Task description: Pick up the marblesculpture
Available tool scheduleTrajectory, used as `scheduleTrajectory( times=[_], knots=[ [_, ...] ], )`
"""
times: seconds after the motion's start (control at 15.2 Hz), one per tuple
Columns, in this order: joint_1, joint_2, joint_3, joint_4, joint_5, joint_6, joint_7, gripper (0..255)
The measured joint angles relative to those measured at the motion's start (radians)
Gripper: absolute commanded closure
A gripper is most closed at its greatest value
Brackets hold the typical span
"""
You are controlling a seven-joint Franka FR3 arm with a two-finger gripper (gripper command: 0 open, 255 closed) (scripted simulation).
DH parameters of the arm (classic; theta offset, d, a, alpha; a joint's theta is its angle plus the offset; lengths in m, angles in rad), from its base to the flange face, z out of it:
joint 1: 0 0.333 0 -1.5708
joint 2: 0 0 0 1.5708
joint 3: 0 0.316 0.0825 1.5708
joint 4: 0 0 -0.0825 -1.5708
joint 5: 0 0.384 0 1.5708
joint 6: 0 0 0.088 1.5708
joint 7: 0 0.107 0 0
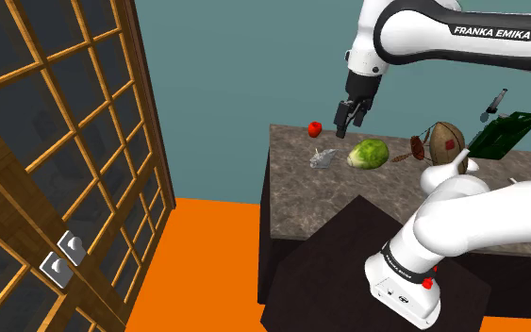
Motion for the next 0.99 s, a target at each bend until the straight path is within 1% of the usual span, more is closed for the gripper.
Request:
scheduleTrajectory(
  times=[0.07, 0.26, 0.59, 0.86, 0.99],
  knots=[
    [0.0, 0.0, 0.0, 0.0, 0.0, 0.0, 0.0, 0],
    [-0.015, 0.05, -0.035, -0.005, -0.02, 0.047, -0.039, 0],
    [-0.051, 0.16, -0.123, -0.016, -0.067, 0.149, -0.138, 0],
    [-0.074, 0.293, -0.188, 0.017, -0.089, 0.234, -0.216, 0],
    [-0.082, 0.371, -0.218, 0.051, -0.091, 0.27, -0.254, 0]
  ],
)
